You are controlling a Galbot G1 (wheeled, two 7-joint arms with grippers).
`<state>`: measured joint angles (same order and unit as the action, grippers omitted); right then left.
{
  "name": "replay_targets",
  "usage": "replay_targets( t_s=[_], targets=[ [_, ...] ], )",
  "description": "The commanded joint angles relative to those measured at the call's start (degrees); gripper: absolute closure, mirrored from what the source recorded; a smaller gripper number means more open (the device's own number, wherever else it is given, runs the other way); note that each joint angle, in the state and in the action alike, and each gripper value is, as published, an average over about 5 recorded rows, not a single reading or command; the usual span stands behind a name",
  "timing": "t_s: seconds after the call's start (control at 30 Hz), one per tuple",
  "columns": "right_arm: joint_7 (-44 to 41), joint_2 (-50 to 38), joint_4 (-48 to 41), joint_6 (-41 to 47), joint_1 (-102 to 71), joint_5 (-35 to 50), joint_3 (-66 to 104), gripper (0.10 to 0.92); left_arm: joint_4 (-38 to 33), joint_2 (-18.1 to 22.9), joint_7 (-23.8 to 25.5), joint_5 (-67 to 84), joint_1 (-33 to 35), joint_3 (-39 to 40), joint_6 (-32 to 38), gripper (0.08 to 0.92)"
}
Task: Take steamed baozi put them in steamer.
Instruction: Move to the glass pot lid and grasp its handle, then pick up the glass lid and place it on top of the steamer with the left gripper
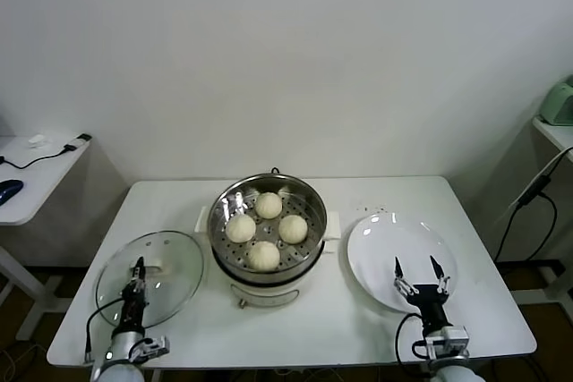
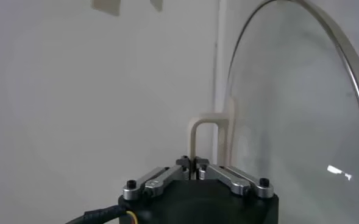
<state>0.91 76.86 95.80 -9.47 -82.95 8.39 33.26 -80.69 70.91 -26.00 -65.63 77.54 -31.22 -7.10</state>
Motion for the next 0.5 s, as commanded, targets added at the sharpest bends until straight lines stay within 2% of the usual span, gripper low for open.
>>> replay_targets(
  t_s=[0.03,0.2,0.3,0.5],
  targets=[
    [0.03,-0.09,1.23,0.16,-0.72,-0.08,0.37,0.203,0.3,0.56,-0.39,-0.13,-0.69,0.38,-0.25,0.868],
    [0.6,-0.2,2.04,0.89,-0.84,-1.12,0.53,0.203,-5.06,-0.5,0.5,1.27,1.38,-1.35,0.6,0.868],
    [1.0,-0.19,2.22,1.31,-0.76,-1.74,0.5,0.203,-10.22,-3.03,2.34,3.52,3.92,-2.58,0.41,0.868],
    [1.38,-0.3,3.07,2.12,-1.12,-2.55,0.2,0.203,-22.86,-10.53,11.39,12.9,9.67,-5.76,-4.52,0.868]
  ],
)
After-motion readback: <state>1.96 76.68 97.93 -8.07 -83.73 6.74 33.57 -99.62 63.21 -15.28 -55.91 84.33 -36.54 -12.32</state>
